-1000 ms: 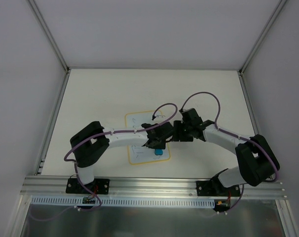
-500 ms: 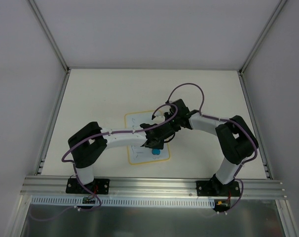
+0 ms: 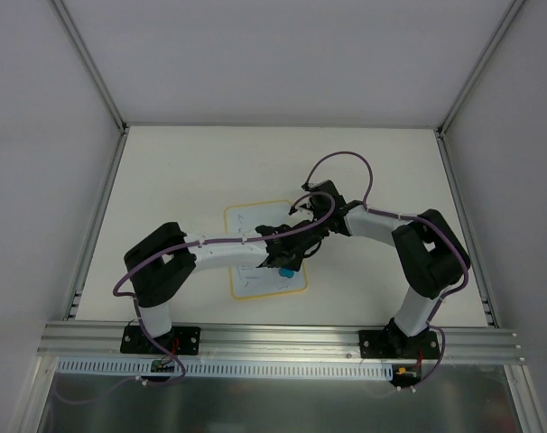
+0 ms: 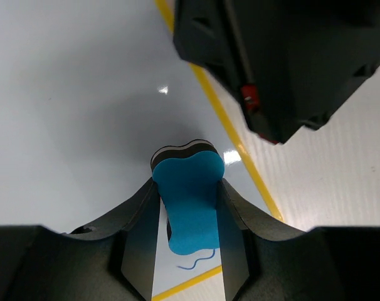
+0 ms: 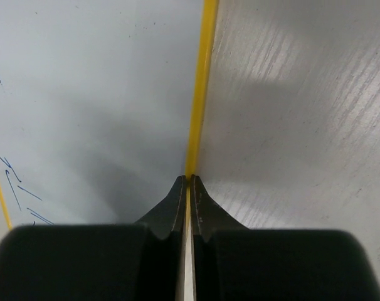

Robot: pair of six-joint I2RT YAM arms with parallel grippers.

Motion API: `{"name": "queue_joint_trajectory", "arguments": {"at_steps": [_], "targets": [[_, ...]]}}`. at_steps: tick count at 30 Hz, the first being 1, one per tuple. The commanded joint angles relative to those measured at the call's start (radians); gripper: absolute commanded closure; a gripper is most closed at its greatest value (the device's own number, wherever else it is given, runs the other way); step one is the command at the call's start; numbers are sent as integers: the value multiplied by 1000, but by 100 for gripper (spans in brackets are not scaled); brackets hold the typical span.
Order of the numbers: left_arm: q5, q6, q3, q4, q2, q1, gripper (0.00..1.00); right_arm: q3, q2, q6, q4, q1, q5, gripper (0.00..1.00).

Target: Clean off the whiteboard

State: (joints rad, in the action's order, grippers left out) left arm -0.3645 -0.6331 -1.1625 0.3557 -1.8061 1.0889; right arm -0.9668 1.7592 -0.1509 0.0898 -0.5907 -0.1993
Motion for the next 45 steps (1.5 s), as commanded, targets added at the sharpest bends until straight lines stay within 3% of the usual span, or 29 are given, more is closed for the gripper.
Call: {"name": "queue_joint_trajectory", "arguments": {"at_steps": [1, 13, 30, 35, 45], "targets": [[65, 163, 30, -147, 28, -35, 100, 14, 49, 8, 36, -9, 44, 100], [229, 243, 95, -198, 18, -115, 100, 17, 49, 5, 36, -9, 50, 100], [340, 204, 110, -84, 10, -67, 100, 19, 52, -22, 42, 2, 69, 100], [340, 151, 99, -14, 4, -47, 100, 19, 52, -30, 48, 6, 72, 100], [303, -31, 240, 19, 105, -46, 100, 17, 62, -41, 48, 11, 74, 100]]}}
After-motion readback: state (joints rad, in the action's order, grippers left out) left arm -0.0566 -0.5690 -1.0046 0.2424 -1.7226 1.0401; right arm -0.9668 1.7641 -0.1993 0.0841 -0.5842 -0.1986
